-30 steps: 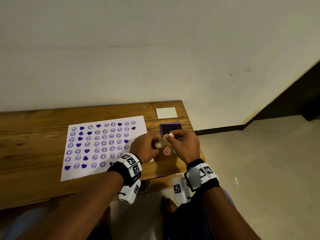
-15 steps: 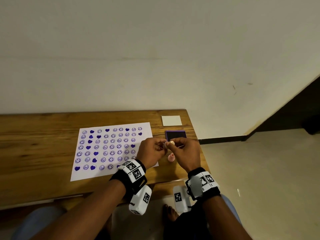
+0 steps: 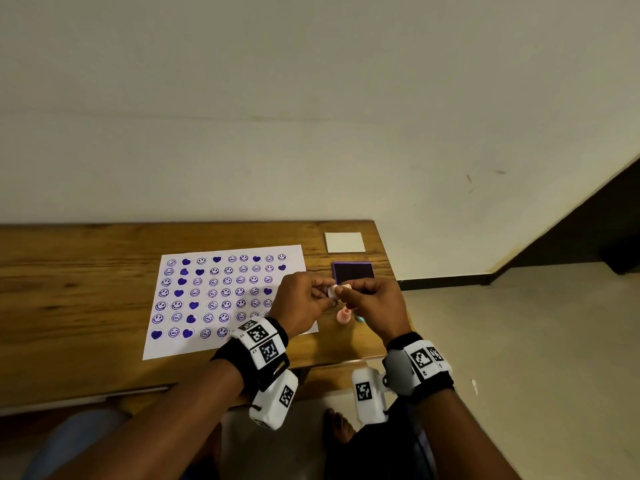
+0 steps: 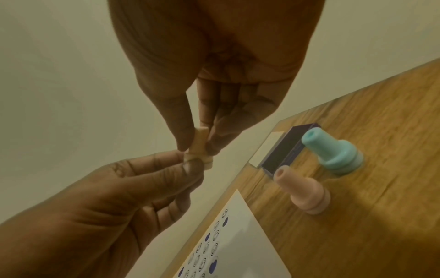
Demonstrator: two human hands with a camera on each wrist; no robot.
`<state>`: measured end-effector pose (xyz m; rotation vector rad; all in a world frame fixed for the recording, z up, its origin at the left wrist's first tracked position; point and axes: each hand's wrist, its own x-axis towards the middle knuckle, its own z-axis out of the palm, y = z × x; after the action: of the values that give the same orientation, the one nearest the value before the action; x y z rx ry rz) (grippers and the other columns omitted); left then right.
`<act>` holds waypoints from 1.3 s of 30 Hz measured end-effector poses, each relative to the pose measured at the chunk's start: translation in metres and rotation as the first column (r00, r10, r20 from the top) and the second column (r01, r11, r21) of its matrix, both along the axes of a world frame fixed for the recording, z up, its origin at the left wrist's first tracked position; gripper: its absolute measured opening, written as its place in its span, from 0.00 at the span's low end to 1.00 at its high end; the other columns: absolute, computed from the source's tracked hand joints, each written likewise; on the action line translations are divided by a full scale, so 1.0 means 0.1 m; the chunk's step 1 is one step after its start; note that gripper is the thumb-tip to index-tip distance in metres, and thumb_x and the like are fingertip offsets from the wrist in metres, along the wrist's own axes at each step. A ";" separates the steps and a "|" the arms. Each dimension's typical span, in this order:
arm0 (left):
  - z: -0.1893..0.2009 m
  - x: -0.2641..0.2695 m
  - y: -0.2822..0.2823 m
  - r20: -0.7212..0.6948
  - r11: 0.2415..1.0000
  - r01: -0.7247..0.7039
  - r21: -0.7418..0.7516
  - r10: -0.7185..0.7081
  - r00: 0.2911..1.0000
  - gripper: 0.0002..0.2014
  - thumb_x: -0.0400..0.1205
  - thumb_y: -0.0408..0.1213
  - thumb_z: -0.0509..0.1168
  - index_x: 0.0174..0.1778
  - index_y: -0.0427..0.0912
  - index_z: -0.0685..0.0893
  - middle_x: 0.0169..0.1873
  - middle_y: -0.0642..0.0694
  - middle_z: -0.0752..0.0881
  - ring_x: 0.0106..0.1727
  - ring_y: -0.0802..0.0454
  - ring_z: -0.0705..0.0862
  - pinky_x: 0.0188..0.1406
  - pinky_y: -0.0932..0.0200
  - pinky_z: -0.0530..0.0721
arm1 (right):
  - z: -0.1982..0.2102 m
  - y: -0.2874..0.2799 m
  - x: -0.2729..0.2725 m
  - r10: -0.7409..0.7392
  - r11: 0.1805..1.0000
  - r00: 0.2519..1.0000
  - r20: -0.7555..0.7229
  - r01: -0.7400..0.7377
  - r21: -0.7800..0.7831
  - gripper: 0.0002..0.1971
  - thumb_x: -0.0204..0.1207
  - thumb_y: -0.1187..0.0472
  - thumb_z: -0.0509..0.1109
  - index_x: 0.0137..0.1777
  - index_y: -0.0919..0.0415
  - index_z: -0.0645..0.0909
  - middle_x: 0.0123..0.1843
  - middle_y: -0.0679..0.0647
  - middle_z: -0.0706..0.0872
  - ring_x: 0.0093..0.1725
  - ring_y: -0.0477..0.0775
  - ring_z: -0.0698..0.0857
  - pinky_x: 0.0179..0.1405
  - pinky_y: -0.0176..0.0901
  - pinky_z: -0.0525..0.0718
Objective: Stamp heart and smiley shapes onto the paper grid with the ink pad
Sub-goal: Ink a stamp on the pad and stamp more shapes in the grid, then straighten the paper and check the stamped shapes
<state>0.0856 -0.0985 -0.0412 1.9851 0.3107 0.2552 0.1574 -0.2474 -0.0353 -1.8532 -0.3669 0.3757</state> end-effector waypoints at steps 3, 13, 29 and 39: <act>-0.03 0.00 0.00 -0.005 0.998 0.038 0.050 -0.037 0.999 0.17 0.72 0.31 0.77 0.57 0.43 0.89 0.46 0.49 0.91 0.41 0.62 0.88 0.43 0.70 0.86 | 0.00 -0.03 0.01 0.034 0.999 0.999 -0.038 -0.034 0.000 0.05 0.74 0.61 0.80 0.46 0.62 0.93 0.39 0.55 0.94 0.40 0.55 0.91 0.44 0.50 0.89; -0.17 -0.16 0.16 -0.116 0.968 0.036 0.247 -0.008 0.993 0.22 0.74 0.41 0.74 0.64 0.55 0.83 0.50 0.53 0.85 0.45 0.57 0.84 0.46 0.57 0.86 | -0.03 0.30 0.08 0.163 0.774 0.927 0.338 0.092 -0.626 0.09 0.77 0.46 0.75 0.44 0.50 0.90 0.38 0.45 0.90 0.38 0.43 0.85 0.30 0.31 0.72; -0.36 -0.73 1.02 -0.194 0.942 -0.110 0.318 0.178 0.965 0.14 0.75 0.44 0.74 0.56 0.52 0.87 0.52 0.51 0.86 0.57 0.52 0.82 0.60 0.50 0.81 | 0.08 0.48 0.14 0.145 0.654 0.960 0.238 0.087 -0.751 0.17 0.73 0.38 0.74 0.39 0.52 0.88 0.36 0.48 0.88 0.36 0.47 0.85 0.33 0.37 0.80; -0.33 -0.88 1.21 -0.435 0.795 0.047 0.605 0.280 0.856 0.25 0.76 0.52 0.68 0.70 0.58 0.76 0.73 0.53 0.71 0.76 0.47 0.66 0.69 0.42 0.71 | 0.09 1.04 -0.06 0.310 0.703 0.909 0.277 -0.023 -0.711 0.22 0.77 0.42 0.73 0.63 0.58 0.88 0.61 0.54 0.90 0.61 0.55 0.87 0.57 0.44 0.82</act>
<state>-0.0028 0.0225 -0.0737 2.6635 0.7801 -0.1263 0.1511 -0.1436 -0.0259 -2.6718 -0.7469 0.2955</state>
